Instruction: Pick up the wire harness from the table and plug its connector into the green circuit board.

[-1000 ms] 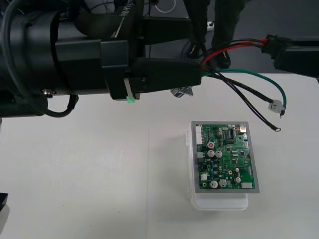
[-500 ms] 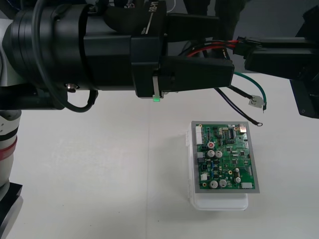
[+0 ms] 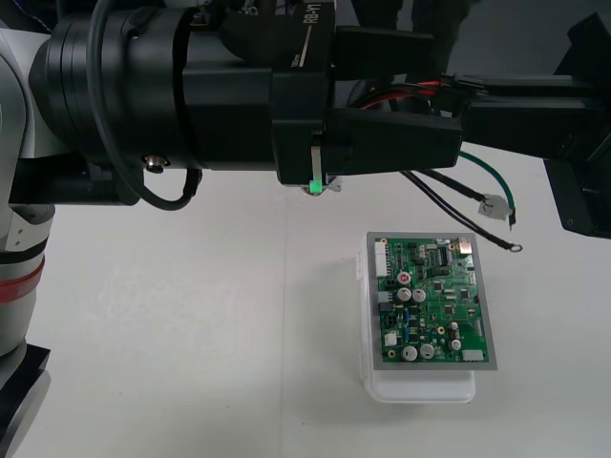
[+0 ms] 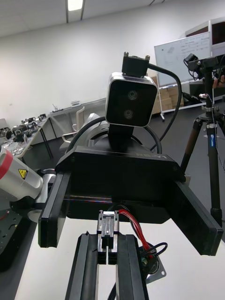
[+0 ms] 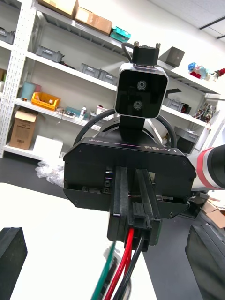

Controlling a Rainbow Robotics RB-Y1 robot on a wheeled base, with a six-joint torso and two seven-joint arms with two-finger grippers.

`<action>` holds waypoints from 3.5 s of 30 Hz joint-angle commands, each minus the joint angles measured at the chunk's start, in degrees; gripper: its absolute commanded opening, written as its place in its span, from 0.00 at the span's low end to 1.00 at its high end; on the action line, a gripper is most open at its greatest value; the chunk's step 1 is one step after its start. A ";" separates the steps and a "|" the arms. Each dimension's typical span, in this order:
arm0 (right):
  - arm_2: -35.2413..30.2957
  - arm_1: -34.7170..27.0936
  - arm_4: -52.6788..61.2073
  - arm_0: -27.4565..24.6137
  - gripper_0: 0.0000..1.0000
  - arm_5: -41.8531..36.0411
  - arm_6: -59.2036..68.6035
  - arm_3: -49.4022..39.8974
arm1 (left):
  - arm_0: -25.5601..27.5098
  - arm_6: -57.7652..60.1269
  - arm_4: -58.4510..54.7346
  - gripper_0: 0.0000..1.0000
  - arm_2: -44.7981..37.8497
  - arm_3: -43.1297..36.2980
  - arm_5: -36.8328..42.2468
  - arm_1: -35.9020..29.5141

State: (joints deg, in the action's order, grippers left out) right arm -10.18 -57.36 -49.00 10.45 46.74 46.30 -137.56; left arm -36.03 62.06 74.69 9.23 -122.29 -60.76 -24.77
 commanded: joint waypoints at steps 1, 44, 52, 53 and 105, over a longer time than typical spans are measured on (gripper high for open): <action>0.52 0.93 -0.31 1.59 0.00 -0.69 2.74 -1.04 | -2.46 -5.46 -0.95 1.00 0.88 -0.40 1.70 1.22; 0.43 0.93 -1.28 1.68 0.00 -0.25 3.53 0.36 | -1.85 -11.09 -3.41 0.00 0.53 -0.31 3.02 1.22; 0.43 0.93 -1.28 1.59 0.83 -0.25 3.27 0.80 | -1.49 -11.96 -3.76 0.00 0.00 -0.31 3.10 1.13; 0.43 0.93 -1.28 1.68 0.94 -0.25 3.27 0.98 | -1.49 -12.14 -3.85 0.00 -0.09 -0.31 3.02 1.13; -13.37 -0.30 -20.70 -4.65 1.00 43.26 2.91 8.80 | 34.36 -41.32 -0.60 0.00 -0.88 3.90 2.93 -3.18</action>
State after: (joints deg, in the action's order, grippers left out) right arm -21.17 -56.81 -68.74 6.46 89.66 46.55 -127.02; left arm -4.16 28.56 74.17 9.35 -119.04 -60.42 -28.12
